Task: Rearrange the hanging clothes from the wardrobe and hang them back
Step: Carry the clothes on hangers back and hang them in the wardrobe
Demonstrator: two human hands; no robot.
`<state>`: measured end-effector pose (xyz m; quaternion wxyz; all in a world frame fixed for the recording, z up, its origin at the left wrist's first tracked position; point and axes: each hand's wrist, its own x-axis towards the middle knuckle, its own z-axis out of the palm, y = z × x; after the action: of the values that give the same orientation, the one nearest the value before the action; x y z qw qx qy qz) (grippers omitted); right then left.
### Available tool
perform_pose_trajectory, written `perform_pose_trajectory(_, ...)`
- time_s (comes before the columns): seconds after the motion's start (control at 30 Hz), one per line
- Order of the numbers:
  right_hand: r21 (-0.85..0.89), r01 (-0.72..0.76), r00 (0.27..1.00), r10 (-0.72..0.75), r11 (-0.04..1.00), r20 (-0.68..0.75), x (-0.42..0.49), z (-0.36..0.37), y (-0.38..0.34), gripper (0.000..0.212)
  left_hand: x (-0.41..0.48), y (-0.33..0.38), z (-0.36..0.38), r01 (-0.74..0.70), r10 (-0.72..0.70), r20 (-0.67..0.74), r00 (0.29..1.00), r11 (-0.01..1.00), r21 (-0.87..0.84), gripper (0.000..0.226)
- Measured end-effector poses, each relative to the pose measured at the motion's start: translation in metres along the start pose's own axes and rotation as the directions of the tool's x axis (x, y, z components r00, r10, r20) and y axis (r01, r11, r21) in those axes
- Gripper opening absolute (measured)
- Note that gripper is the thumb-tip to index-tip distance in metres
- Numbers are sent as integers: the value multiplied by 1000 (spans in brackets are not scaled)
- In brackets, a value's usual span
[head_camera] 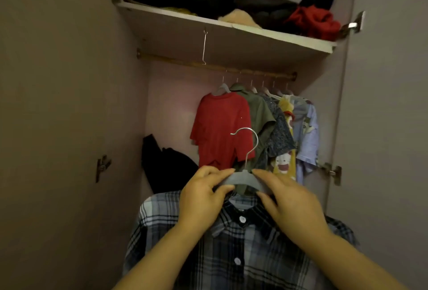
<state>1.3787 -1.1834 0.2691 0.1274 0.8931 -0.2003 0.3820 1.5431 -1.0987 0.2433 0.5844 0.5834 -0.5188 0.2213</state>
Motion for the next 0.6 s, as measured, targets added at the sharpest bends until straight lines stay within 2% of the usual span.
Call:
perform_pose_trajectory(0.17,-34,28,998,-29,999,-49,58,40,22,47,51,-39,18,-3,4,-21,1000,999,52,35)
perform_pose_trajectory(0.4,-102,97,990,-106,990,-93,159,96,38,41,133,-120,41,14,-12,-63,998,999,33,32)
perform_pose_trajectory(0.6,-102,87,983,-102,991,-151,265,139,57,41,230,-190,62,-28,27,-86,996,1000,-8,32)
